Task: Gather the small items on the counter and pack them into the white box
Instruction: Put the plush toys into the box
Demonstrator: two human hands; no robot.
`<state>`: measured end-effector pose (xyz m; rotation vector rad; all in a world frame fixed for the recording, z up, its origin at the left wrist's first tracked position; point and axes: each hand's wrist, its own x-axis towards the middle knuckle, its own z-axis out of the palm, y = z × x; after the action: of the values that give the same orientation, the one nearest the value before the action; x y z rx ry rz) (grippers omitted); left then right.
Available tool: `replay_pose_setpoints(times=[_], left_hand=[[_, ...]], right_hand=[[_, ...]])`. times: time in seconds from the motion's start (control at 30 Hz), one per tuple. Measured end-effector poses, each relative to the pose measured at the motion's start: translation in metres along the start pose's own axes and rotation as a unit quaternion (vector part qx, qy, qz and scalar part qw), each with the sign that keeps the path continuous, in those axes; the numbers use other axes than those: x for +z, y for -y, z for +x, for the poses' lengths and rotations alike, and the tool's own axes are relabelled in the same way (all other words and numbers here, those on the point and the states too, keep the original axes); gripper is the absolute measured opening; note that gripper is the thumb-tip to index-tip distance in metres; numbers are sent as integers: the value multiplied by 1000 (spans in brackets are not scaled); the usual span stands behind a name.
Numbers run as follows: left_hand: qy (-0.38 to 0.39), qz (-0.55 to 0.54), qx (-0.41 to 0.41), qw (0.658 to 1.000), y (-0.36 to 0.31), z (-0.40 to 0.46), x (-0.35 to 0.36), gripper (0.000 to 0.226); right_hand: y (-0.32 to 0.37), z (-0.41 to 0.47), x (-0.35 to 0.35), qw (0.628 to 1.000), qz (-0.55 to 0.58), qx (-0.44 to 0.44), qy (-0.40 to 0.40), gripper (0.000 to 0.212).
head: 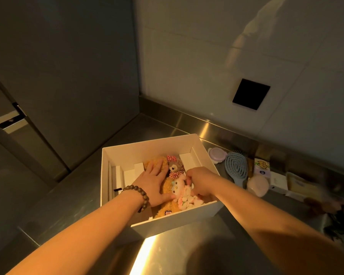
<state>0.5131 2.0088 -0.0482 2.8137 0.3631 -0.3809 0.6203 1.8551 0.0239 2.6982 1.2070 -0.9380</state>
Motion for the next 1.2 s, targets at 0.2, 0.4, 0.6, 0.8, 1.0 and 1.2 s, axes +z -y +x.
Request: replay_pose_setpoints(times=[0.2, 0.4, 0.6, 0.8, 1.0, 1.2], left_hand=[[-34, -2, -9, 999, -7, 11, 1, 97], [-47, -12, -19, 999, -7, 19, 4, 107], [-8, 56, -12, 998, -5, 14, 19, 104], [-20, 51, 4, 998, -2, 13, 8, 98], [-102, 1, 17, 995, -10, -3, -21, 83], [-182, -27, 28, 983, -48, -17, -55, 79]], right_hand=[[-5, 4, 9, 992, 126, 24, 3, 39], [-8, 11, 11, 990, 111, -54, -67, 40], [-16, 18, 14, 995, 74, -62, 4, 31], [-13, 15, 9, 992, 101, -52, -58, 31], [-8, -9, 3, 968, 207, -85, -116, 33], [-21, -53, -9, 940, 223, -127, -224, 39]])
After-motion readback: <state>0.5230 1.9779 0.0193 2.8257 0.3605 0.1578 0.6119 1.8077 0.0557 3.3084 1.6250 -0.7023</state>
